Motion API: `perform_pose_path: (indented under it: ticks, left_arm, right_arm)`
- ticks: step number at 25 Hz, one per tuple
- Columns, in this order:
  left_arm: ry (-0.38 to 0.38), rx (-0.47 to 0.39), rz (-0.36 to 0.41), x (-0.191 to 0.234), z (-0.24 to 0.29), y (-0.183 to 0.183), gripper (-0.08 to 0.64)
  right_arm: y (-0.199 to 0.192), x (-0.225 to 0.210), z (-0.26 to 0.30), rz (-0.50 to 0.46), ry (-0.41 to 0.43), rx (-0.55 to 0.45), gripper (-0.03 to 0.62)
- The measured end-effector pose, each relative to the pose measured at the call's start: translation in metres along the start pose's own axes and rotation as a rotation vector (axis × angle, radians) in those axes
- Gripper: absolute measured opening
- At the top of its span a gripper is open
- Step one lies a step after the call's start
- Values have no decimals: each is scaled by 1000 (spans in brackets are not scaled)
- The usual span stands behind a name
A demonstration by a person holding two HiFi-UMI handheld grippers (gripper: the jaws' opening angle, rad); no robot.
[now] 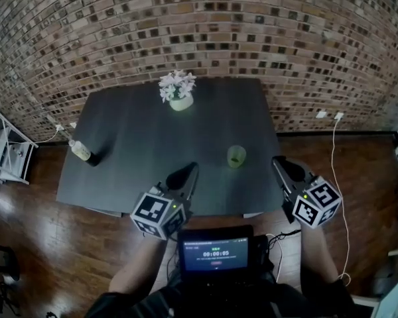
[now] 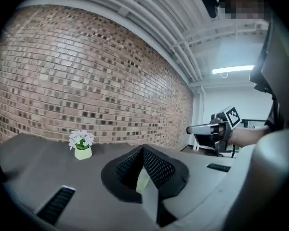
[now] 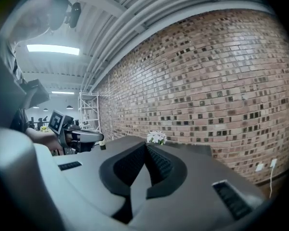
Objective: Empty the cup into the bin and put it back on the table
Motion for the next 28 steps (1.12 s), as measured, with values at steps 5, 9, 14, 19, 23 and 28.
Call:
perform_pose_path:
  ticks: [5, 9, 14, 19, 23, 28]
  left_arm:
    - [-1, 25, -32, 19, 14, -13, -8]
    - [19, 54, -14, 28, 30, -21, -8]
    - [36, 83, -34, 36, 45, -37, -8]
    - [59, 113, -42, 45, 61, -52, -8]
    - [68, 145, -51, 49, 74, -69, -8]
    - [55, 201, -61, 47, 81, -99, -8]
  right_arm:
    - [-11, -5, 24, 8, 3, 53, 2]
    - [-22, -17, 39, 22, 20, 87, 2]
    - [-37, -31, 56, 20, 54, 140, 2]
    - [-54, -46, 69, 38, 84, 191, 2]
    - [-69, -55, 79, 49, 107, 235, 2]
    - [-91, -66, 85, 60, 129, 288, 2]
Point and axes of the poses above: the fingertips, and each gripper's own axes: z forward along the fingers, x to its left, y out of its top, the point moved 6 cm from there along -z, backward along the fingers, and after that the axes turned 15 degrees about -x, right-handed, at the moved point
